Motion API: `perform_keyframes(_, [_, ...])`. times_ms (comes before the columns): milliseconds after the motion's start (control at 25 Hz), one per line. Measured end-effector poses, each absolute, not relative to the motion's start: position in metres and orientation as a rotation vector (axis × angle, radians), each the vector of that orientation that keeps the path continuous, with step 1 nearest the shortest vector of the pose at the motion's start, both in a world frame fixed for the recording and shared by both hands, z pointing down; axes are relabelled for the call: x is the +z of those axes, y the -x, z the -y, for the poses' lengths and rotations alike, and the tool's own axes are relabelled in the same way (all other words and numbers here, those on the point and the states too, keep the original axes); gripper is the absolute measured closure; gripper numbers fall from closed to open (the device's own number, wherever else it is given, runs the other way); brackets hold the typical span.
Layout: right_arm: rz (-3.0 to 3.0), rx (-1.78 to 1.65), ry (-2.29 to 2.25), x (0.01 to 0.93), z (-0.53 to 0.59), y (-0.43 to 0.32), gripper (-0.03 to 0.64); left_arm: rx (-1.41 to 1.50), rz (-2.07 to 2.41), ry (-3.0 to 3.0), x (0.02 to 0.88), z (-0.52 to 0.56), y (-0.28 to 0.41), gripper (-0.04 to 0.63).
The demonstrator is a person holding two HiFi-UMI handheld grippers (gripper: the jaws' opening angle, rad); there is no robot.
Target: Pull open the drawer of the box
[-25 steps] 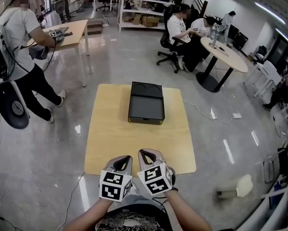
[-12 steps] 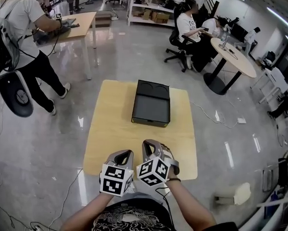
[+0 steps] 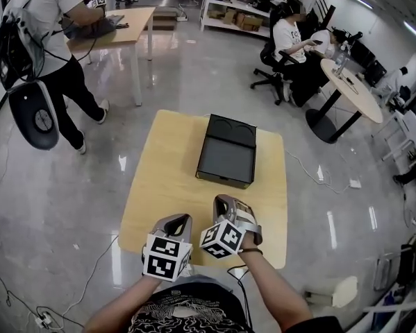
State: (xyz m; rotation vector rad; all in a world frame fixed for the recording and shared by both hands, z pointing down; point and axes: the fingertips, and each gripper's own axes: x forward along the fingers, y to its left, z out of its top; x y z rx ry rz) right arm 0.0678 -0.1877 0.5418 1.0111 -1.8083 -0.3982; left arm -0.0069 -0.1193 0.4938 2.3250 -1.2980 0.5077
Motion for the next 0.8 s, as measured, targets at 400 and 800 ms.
perform_keyframes(400, [1.694, -0.455, -0.967, 0.565, 0.195, -0.088, 0.565, 0.507, 1.327, -2.282, 0.495, 0.109, 0.007, 0.576])
perform_keyframes(800, [1.593, -0.557, -0.886, 0.589, 0.2, -0.086, 0.52, 0.531, 1.348, -2.258, 0.499, 0.102, 0.018, 0.576])
